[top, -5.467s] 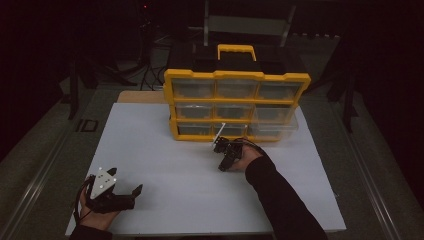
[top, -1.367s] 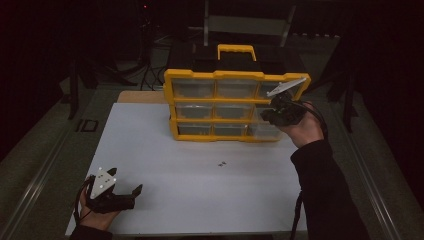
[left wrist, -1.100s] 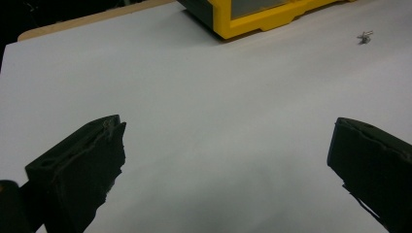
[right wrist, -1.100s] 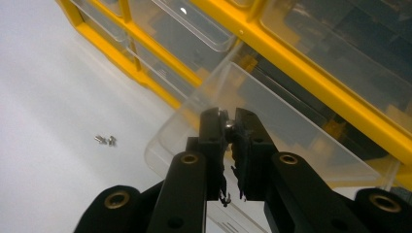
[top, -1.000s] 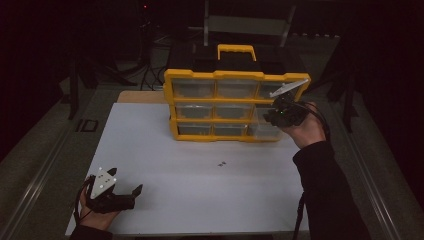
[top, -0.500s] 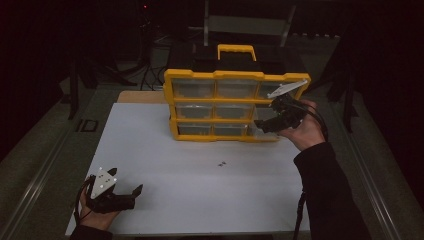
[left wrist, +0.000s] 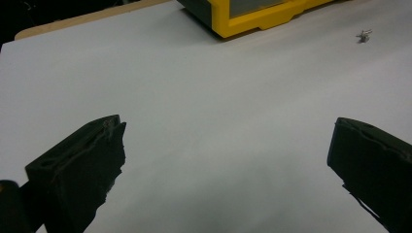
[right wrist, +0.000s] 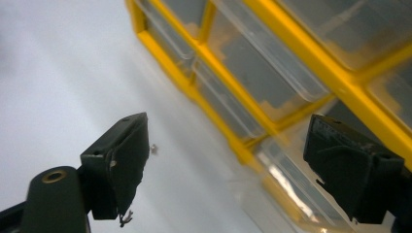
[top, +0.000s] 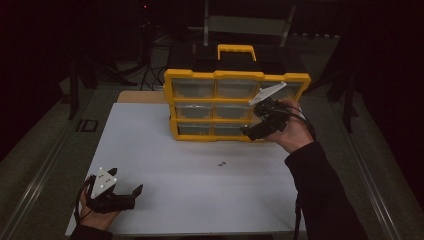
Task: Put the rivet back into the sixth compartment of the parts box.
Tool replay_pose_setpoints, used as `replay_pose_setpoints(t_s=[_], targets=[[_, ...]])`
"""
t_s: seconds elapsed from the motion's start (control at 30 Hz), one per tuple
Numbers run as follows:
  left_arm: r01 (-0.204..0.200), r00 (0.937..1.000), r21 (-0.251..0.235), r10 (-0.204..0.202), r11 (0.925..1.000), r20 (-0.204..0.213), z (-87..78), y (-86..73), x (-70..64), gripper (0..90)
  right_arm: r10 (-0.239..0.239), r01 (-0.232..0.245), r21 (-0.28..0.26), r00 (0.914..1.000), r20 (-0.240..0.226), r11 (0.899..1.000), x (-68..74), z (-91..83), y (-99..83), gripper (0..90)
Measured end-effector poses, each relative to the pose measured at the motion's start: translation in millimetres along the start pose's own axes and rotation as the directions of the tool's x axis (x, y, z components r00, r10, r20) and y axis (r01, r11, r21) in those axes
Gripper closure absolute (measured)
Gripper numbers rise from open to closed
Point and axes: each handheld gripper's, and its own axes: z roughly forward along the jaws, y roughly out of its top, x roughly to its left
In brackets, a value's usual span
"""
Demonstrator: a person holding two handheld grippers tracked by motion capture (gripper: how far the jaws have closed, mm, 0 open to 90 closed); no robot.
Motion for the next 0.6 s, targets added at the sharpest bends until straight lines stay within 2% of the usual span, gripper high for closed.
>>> replay_pose_setpoints(t_s=[0.23, 0.27, 0.37, 0.6], targets=[[0.000, 1.0000, 0.000, 0.000, 1.0000, 0.002, 0.0, 0.0, 0.1, 0.7, -0.087, 0.089, 0.039, 0.9954, -0.038, 0.995, 19.6, 10.5, 13.2, 17.6], [0.000, 1.0000, 0.000, 0.000, 1.0000, 0.002, 0.0, -0.1, 0.2, 0.7, -0.087, 0.089, 0.039, 0.9954, -0.038, 0.995, 19.6, 10.5, 13.2, 17.6], [0.000, 1.0000, -0.001, 0.000, 1.0000, 0.003, -0.1, 0.0, 0.2, 0.7, -0.123, 0.126, 0.057, 0.9908, -0.057, 0.990, 26.4, 15.6, 16.7, 18.2], [-0.001, 1.0000, 0.001, 0.001, 1.0000, 0.004, -0.1, 0.0, 0.2, 0.7, -0.166, 0.180, 0.116, 0.9790, -0.118, 0.977, 38.8, 30.1, 21.5, 18.3]])
